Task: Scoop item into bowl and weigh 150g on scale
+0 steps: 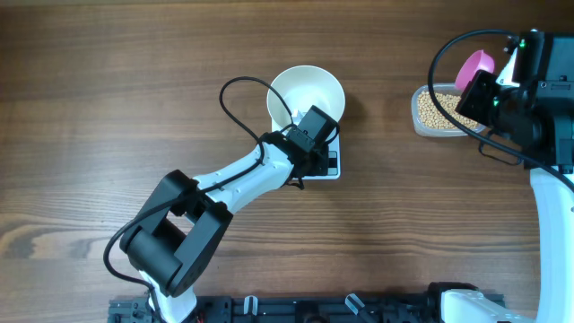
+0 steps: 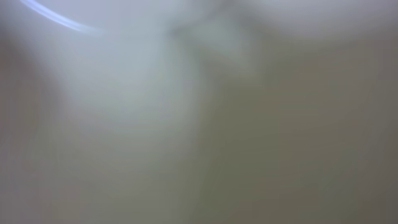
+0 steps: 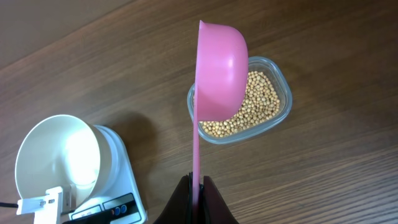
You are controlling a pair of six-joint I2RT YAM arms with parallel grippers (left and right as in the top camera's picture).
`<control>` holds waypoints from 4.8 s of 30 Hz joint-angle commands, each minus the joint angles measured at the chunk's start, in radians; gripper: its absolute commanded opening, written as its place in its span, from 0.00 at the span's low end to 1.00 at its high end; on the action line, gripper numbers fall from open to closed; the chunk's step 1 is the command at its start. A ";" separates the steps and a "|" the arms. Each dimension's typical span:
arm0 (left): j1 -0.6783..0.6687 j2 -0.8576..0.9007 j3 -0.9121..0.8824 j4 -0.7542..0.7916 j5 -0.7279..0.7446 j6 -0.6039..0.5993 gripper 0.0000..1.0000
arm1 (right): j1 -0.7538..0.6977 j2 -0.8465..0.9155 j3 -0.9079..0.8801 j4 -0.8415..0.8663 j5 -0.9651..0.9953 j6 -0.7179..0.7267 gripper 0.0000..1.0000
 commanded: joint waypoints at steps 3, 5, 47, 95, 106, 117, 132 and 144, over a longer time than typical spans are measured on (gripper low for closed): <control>-0.001 0.052 -0.013 -0.001 -0.032 -0.010 0.04 | -0.003 0.002 0.008 0.005 0.021 -0.002 0.04; -0.001 0.065 -0.013 -0.001 -0.032 -0.010 0.04 | -0.003 0.002 0.008 0.006 0.021 -0.002 0.04; 0.775 -0.805 0.004 -0.349 -0.115 -0.035 1.00 | -0.003 0.003 0.007 -0.009 -0.140 -0.438 0.04; 0.901 -0.642 0.004 -0.467 -0.114 -0.036 1.00 | -0.003 0.153 -0.008 -0.024 0.119 -0.602 0.04; 0.901 -0.642 0.004 -0.467 -0.114 -0.036 1.00 | -0.003 0.153 -0.008 -0.024 0.111 -0.578 0.04; 0.901 -0.642 0.004 -0.467 -0.114 -0.036 1.00 | -0.003 0.153 -0.008 -0.029 0.111 -0.526 0.04; 0.901 -0.642 0.004 -0.467 -0.114 -0.036 1.00 | -0.003 0.153 -0.008 -0.040 0.107 -0.493 0.04; 0.901 -0.642 0.004 -0.467 -0.114 -0.036 1.00 | -0.003 0.153 -0.008 -0.040 0.089 -0.497 0.04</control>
